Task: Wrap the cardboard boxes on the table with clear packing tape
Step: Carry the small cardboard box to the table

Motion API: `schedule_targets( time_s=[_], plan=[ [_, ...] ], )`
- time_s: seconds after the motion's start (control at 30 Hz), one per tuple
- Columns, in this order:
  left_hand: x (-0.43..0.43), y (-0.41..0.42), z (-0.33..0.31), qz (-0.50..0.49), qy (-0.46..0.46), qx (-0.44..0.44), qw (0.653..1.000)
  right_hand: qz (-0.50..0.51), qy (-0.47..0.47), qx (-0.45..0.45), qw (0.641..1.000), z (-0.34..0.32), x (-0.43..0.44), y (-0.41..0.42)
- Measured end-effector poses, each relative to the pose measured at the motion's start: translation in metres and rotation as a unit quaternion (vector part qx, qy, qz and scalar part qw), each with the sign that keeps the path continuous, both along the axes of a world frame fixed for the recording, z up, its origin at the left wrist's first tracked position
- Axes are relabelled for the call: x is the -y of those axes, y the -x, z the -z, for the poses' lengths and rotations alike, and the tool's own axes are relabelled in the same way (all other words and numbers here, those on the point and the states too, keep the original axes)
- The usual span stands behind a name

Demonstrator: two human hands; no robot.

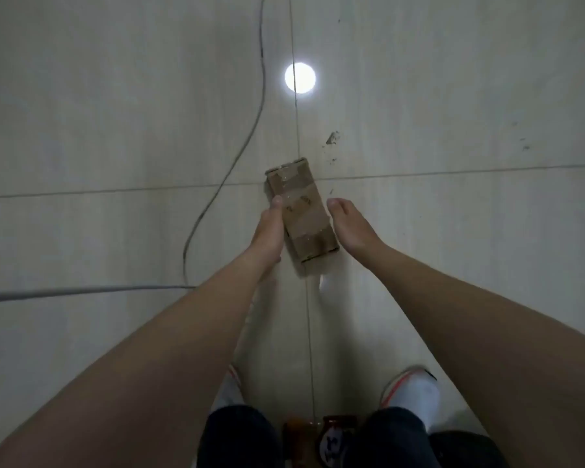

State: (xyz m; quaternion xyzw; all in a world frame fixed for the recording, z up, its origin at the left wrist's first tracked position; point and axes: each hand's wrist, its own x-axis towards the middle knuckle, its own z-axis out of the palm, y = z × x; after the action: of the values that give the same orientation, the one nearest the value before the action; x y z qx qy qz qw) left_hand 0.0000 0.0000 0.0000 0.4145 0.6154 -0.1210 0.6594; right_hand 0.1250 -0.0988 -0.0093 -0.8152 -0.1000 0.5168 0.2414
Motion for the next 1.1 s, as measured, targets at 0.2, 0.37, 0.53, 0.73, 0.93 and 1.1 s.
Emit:
schedule_targets(
  time_s=[0.2, 0.37, 0.53, 0.73, 0.93, 1.1],
  plan=[
    [0.007, -0.011, 0.011, -0.070, 0.118, 0.030, 0.990, 0.020, 0.018, -0.073, 0.997, 0.033, -0.013, 0.012],
    [-0.016, -0.026, -0.039, -0.067, 0.103, 0.051, 0.991, 0.091, 0.030, -0.018, 0.995, -0.017, -0.033, -0.004],
    [-0.073, -0.065, -0.145, -0.032, 0.060, 0.078, 0.995, 0.144, -0.026, 0.042, 0.988, -0.133, -0.081, -0.046],
    [-0.160, -0.121, -0.337, 0.013, -0.011, 0.141, 0.990, 0.178, -0.102, 0.086, 0.975, -0.335, -0.151, -0.102],
    [-0.234, -0.156, -0.557, 0.060, -0.059, 0.206, 0.975, 0.198, -0.202, 0.126, 0.951, -0.559, -0.204, -0.138],
    [-0.277, -0.183, -0.719, 0.111, -0.106, 0.254, 0.955, 0.190, -0.253, 0.154, 0.936, -0.719, -0.232, -0.165]
  ],
)
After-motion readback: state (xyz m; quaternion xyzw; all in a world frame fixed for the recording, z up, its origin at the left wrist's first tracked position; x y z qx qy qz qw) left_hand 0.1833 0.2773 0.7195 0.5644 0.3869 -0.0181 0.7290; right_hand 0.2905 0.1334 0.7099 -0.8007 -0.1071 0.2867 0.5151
